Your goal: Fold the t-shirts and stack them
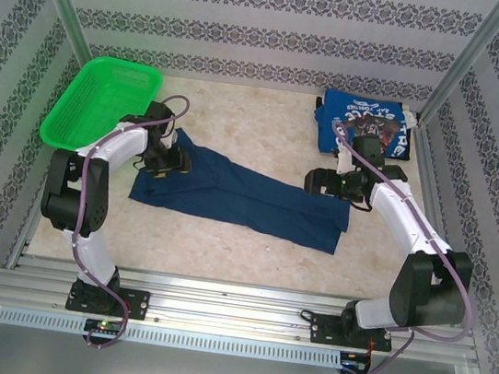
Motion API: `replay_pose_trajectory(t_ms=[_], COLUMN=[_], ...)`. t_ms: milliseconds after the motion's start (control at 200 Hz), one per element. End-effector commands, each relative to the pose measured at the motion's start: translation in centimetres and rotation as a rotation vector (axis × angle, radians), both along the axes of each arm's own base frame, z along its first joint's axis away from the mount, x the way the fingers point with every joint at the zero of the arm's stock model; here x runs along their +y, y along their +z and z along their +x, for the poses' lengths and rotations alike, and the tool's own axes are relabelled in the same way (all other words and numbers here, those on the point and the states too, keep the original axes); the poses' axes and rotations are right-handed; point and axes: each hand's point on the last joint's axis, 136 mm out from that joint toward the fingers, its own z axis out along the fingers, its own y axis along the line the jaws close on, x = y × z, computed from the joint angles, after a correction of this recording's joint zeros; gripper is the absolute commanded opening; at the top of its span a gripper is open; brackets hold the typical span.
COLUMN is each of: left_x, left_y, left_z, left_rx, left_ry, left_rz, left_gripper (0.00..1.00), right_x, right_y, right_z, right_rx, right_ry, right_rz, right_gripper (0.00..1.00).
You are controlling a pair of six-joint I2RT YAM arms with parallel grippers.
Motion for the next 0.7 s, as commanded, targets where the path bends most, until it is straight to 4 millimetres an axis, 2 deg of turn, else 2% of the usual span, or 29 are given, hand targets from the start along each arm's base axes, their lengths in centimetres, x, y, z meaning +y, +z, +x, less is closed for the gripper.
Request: replay_pose_trajectory(t_ms=[0, 250, 335, 490, 644, 694], left_x=[-0.6, -1.2, -1.6, -0.9, -0.1, -0.2], left_y=[0.6, 0.0, -0.3, -1.1, -1.1, -0.8], left_z=[1.3, 3.1, 3.3, 2.6, 2.2, 2.4], left_rx=[-0.056, -0.081, -0.077, -0.041, -0.048, -0.058], left_ry=[0.003, 0.001, -0.007, 0.003, 0.009, 0.009], left_rz=[-0.018, 0.011, 0.012, 0.059, 0.104, 0.102], left_gripper=[0.62, 0.6, 0.59, 0.54, 0.43, 0.36], right_x=[1.1, 3.1, 4.3, 6.2, 7.2, 7.4], right_y=[1.3, 1.9, 2.8, 5.0, 6.7, 6.9], right_z=[-0.2, -1.7, -2.2, -3.3, -4.2, -4.4], right_rx=[-0.03, -0.06, -0.085, -0.137, -0.16, -0.164], right_ry=[0.047, 0.093, 0.121, 0.178, 0.2, 0.207], right_rz=[0.023, 0.066, 0.105, 0.119, 0.134, 0.129], right_gripper=[0.96, 0.97, 0.98, 0.98, 0.98, 0.98])
